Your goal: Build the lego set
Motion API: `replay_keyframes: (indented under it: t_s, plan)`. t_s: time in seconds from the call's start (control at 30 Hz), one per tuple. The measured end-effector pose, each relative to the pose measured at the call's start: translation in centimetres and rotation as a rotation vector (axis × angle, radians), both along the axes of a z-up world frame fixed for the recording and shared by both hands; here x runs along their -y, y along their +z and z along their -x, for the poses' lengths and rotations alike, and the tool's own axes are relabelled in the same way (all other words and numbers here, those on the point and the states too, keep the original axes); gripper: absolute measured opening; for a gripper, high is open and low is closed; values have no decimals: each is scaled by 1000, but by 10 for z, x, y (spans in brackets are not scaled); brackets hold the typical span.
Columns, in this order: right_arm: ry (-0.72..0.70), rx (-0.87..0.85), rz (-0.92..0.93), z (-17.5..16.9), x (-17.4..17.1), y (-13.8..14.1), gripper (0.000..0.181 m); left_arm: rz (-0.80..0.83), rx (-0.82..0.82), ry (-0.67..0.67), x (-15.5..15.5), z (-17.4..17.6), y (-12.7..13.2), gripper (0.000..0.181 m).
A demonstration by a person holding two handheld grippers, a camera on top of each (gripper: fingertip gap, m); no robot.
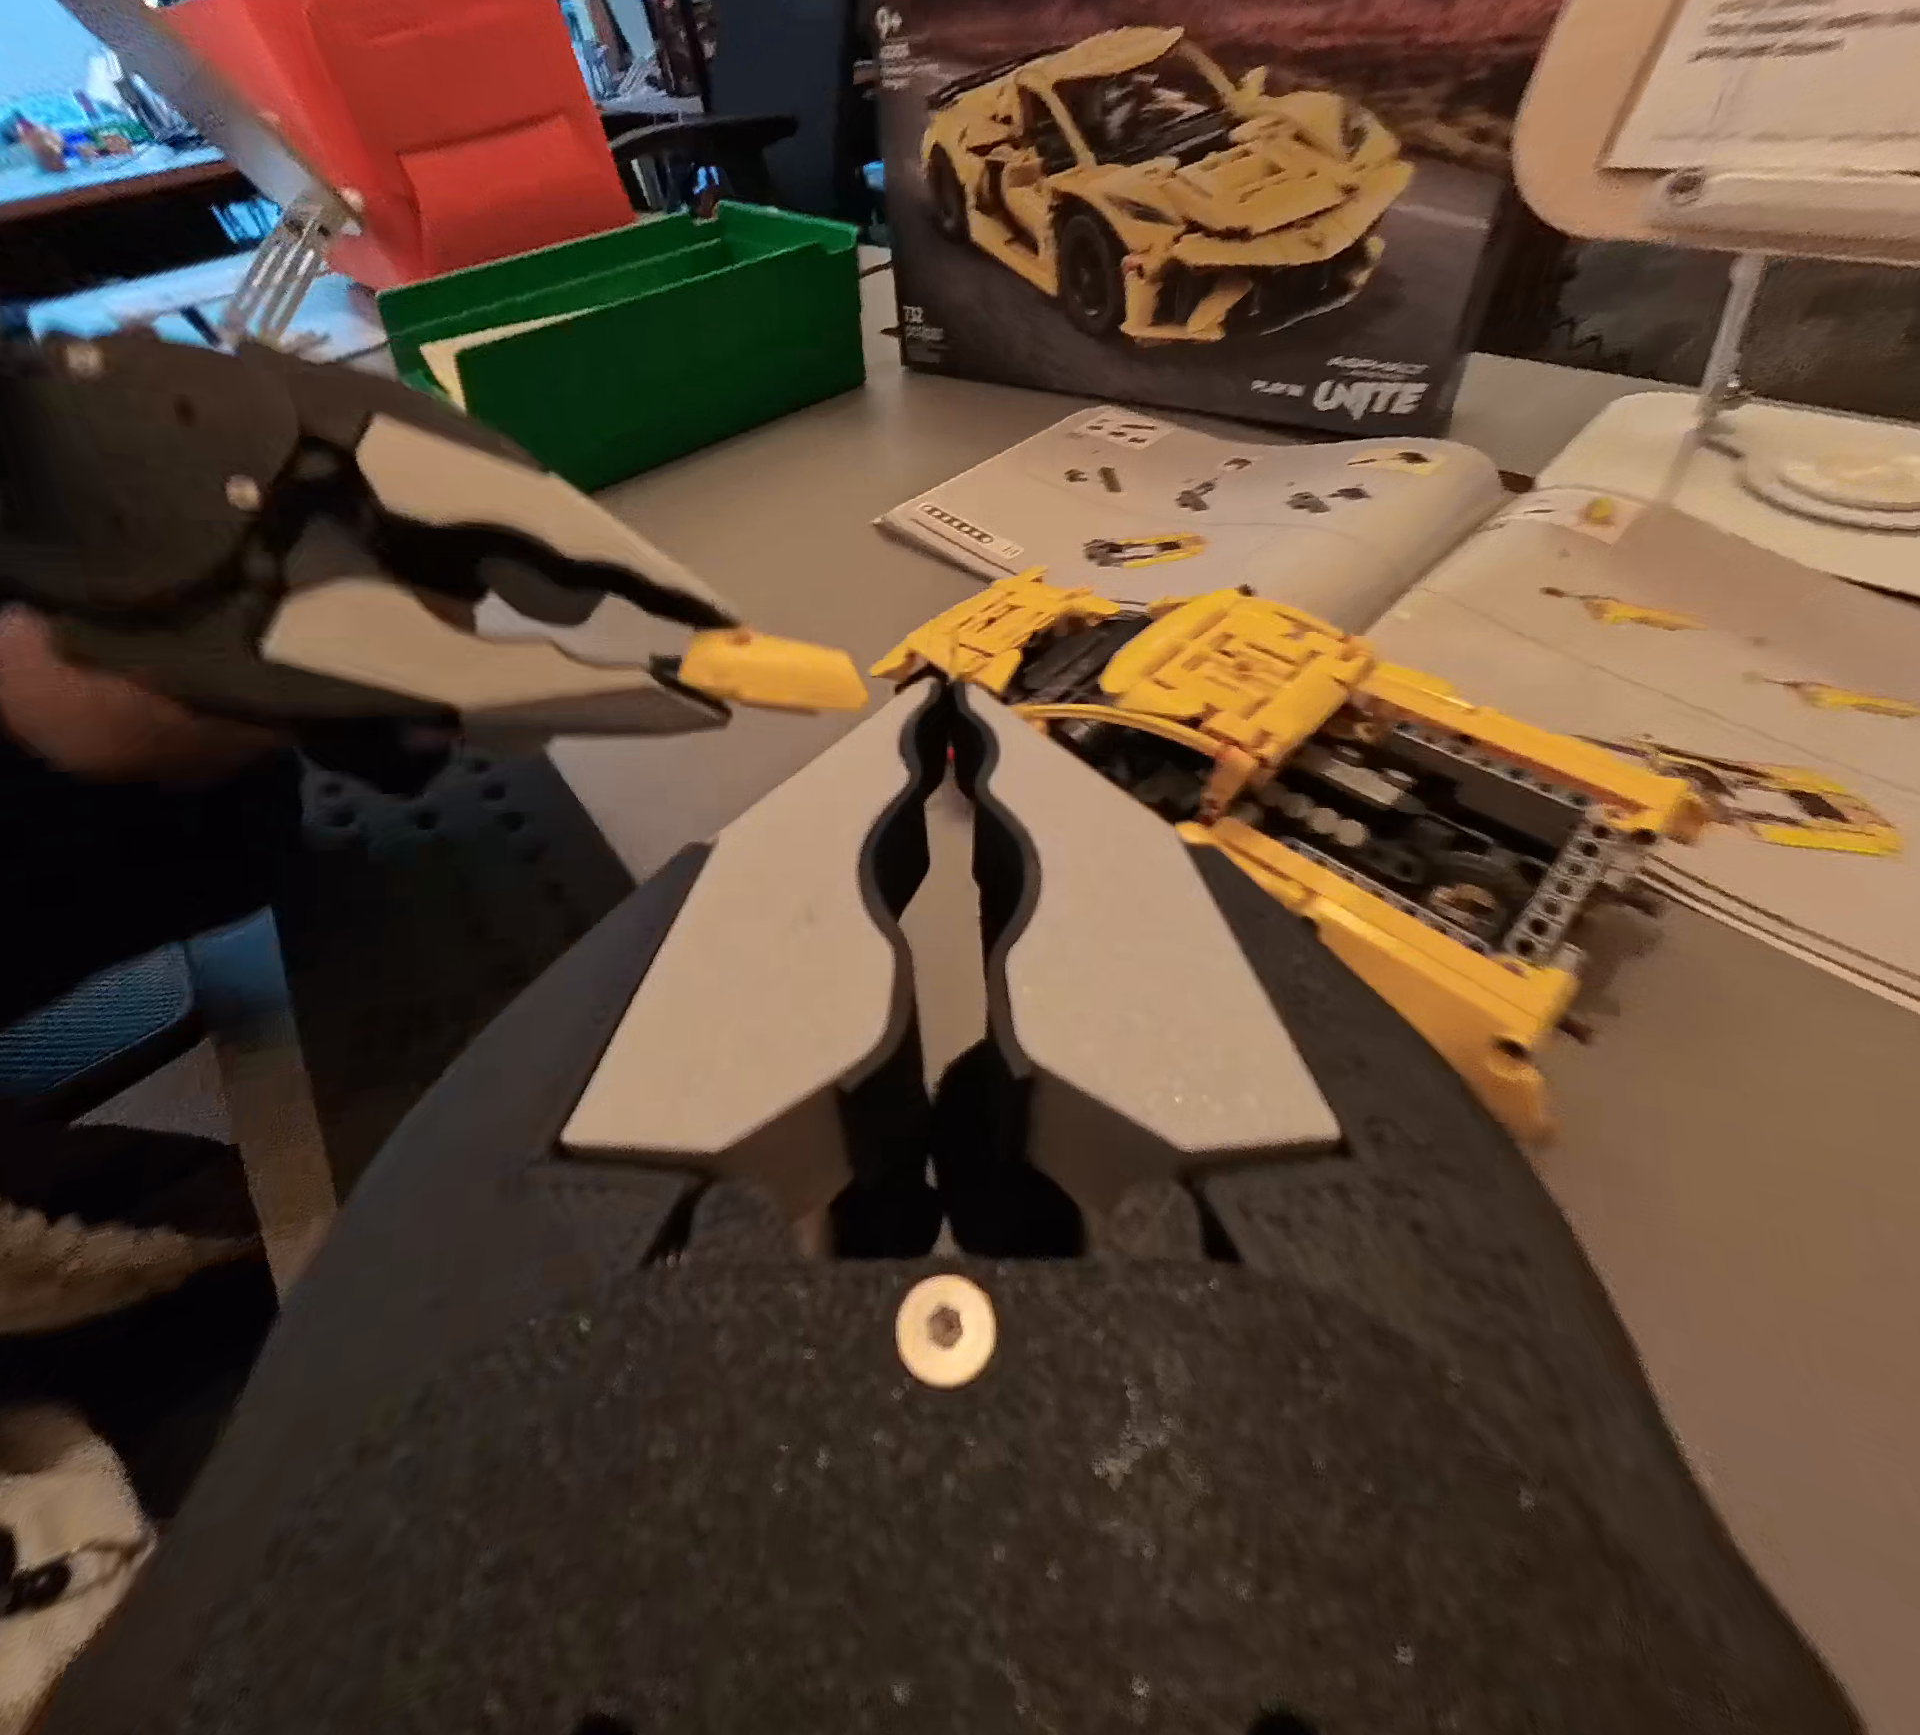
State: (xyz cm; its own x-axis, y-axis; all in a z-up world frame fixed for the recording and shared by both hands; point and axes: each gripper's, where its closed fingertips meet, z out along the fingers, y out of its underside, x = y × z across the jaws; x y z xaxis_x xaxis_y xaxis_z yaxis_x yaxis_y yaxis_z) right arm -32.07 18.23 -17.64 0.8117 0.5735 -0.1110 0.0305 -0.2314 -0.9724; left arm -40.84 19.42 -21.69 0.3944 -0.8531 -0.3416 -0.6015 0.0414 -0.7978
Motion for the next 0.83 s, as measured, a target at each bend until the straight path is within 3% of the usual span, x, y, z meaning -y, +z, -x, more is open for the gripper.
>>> replay_keyframes:
  t_s: [0.13, 0.23, 0.33, 0.43, 0.6, 0.83]
  plan:
    - [34, -123, 49, -37, 11, -5, 0, -45, -4, 50, 9, -50, -23, 25]
    - [27, -205, 120, -57, 17, -9, 0, -144, -163, 74, 9, -54, -47, 25]
    - [-57, -25, 126, -58, 19, -26, 0, -190, -154, 94, 9, -55, -41, 25]
    - [-95, 144, 74, -28, 23, -37, 0, -190, -122, 153, 7, -49, -37, 25]
    - [-173, 365, -66, -6, 23, -33, 0, -241, -100, 202, 15, -51, -32, 25]
    - [-182, 434, -121, -2, 23, -32, 0, -218, -121, 214, 13, -50, -38, 25]
